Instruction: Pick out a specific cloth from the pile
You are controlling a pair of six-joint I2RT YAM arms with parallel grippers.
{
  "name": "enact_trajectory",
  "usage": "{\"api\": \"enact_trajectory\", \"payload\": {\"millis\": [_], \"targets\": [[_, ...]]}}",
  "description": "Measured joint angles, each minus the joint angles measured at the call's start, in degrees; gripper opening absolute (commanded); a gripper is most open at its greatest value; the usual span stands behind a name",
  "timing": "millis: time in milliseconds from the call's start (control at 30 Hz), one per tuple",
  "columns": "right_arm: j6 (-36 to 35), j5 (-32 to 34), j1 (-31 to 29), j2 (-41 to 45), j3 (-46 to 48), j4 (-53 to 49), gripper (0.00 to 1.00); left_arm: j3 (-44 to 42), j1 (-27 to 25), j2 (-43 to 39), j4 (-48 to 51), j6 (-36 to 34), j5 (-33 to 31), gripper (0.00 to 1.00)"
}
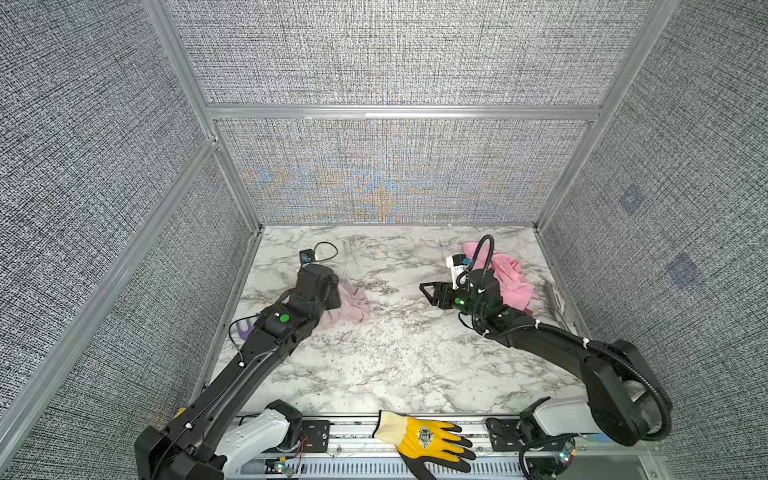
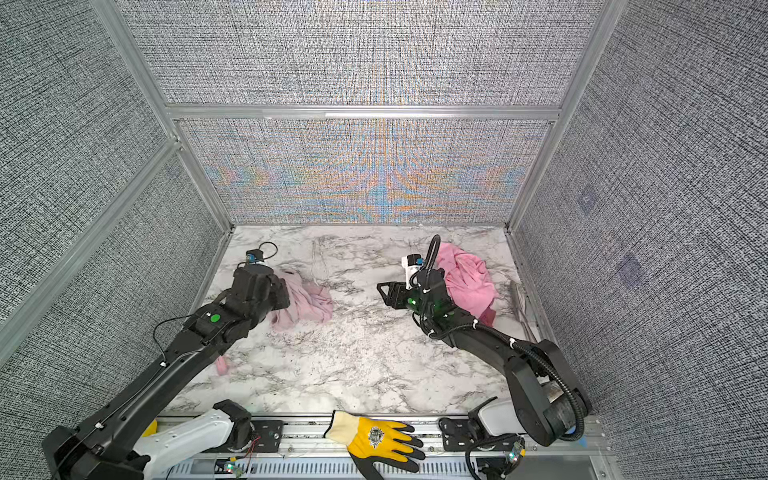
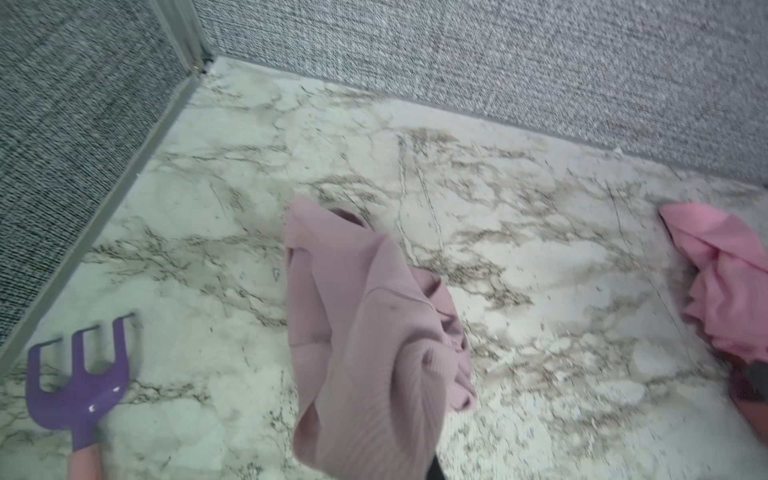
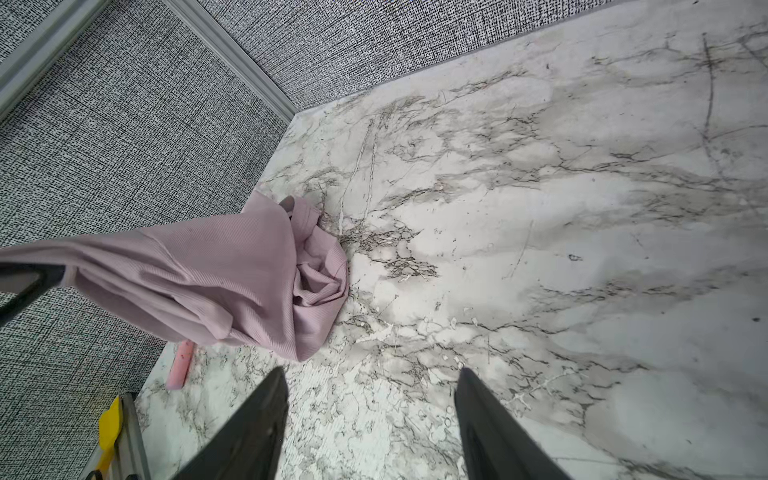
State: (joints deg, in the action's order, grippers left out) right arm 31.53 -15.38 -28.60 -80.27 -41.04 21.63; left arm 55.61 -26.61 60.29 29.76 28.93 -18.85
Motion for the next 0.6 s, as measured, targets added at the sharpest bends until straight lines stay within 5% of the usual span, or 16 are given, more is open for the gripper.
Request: {"api": "enact_trajectory", "payload": {"millis": [333,600], "targets": [[-0.3,-0.1,0.0,-3.6,-3.2,-0.5,0.66,0.5,17.3,13.9,-13.9,-6.1,9.0,0.00],[-0.9,-0.1,0.0,-8.0,-6.6,-2.2,0.66,3.2,23.6,30.1,-23.5,-5.7,15.6,0.00]]}}
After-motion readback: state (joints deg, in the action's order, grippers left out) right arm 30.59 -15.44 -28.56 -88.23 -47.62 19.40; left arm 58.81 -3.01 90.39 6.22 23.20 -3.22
